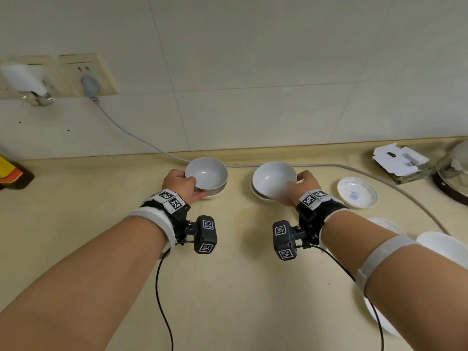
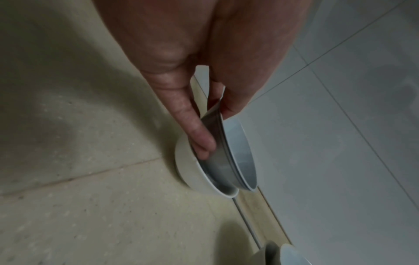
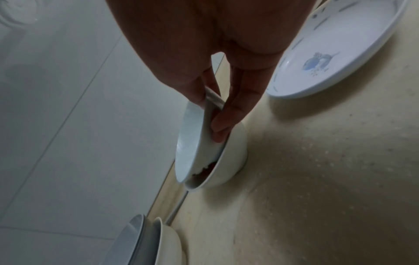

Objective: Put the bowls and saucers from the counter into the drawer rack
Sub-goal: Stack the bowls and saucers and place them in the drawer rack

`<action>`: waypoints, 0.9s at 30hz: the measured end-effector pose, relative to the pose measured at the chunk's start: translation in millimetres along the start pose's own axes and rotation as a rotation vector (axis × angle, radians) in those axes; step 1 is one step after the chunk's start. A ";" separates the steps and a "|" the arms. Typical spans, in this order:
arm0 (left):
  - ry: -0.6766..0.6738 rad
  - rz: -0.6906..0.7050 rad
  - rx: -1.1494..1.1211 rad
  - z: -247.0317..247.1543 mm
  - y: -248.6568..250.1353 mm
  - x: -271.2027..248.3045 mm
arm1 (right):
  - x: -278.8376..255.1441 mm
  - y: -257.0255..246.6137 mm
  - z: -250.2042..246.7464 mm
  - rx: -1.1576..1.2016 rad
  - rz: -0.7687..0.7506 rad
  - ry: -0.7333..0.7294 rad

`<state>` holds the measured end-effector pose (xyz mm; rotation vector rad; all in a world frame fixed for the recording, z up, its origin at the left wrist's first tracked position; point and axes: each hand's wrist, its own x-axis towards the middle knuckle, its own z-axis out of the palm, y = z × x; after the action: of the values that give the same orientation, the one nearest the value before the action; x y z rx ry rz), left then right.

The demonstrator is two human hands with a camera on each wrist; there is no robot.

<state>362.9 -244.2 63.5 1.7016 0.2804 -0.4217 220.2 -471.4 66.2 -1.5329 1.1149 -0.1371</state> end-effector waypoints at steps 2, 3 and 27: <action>0.016 0.030 0.087 0.5 -3.9 2.3 | 1.7 1.6 3.0 -0.016 0.002 0.004; 0.023 0.031 0.107 0.5 -6.2 4.2 | 2.0 1.7 4.4 -0.030 0.000 0.008; -0.228 -0.179 -0.061 -7.0 -26.6 -52.8 | -49.7 -8.4 15.2 -0.002 -0.123 -0.168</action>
<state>305.1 -230.0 63.2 1.5577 0.2762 -0.7273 207.8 -427.3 92.0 -1.5849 0.8885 -0.0885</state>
